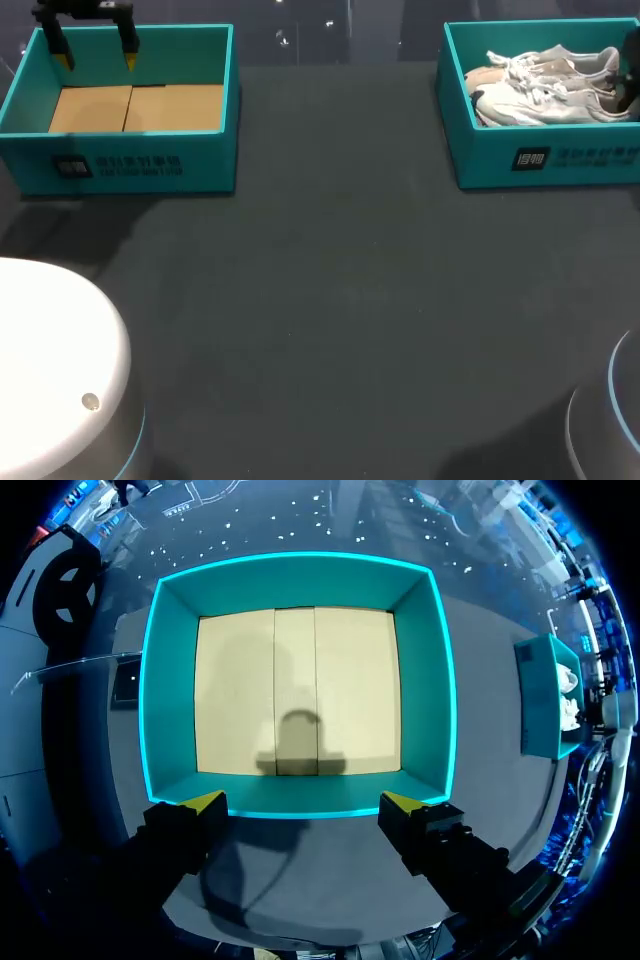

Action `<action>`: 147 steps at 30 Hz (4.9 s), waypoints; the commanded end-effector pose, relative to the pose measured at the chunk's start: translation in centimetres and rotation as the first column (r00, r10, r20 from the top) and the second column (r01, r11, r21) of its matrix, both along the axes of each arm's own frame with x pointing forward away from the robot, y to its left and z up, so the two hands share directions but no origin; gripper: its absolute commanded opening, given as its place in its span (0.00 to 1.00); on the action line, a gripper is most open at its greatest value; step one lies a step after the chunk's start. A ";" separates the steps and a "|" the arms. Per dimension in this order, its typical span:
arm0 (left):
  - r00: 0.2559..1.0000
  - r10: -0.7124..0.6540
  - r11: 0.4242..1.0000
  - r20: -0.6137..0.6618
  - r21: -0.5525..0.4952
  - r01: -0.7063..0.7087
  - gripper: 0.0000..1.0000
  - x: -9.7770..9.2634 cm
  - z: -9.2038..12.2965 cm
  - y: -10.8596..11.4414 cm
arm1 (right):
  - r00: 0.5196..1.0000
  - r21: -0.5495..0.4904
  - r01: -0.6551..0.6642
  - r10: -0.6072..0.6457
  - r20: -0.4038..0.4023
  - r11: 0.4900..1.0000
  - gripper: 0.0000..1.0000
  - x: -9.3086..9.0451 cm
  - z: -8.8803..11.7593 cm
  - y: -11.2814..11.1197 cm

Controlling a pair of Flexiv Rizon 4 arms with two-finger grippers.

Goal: Take the shoe out of the shoebox, open the shoe tongue, remove and reinsert the insole, then place the shoe into the shoebox

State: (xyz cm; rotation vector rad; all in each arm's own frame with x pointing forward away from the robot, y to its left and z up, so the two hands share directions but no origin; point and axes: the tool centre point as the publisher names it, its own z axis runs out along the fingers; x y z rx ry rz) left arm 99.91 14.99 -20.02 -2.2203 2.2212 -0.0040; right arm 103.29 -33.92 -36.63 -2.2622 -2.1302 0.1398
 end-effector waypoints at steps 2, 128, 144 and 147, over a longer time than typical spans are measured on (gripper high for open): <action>1.000 0.000 1.000 -0.001 0.001 0.000 1.00 0.0 0.0 0.0 | 1.000 -0.001 0.008 -0.008 0.017 1.000 0.00 -0.4 0.9 -0.1; 1.000 0.000 1.000 -0.001 0.001 0.000 1.00 0.0 0.0 0.0 | 0.981 -0.398 0.100 -0.024 0.193 0.912 0.00 -33.9 9.4 37.9; 1.000 0.000 1.000 -0.001 0.001 0.000 1.00 0.0 0.0 0.0 | 0.990 -0.347 0.072 -0.027 0.135 0.935 0.00 -34.9 4.2 38.2; 1.000 0.000 1.000 -0.001 0.001 0.000 1.00 0.0 0.0 0.0 | 0.991 -0.340 0.067 -0.024 0.131 0.938 0.00 -35.0 3.4 38.2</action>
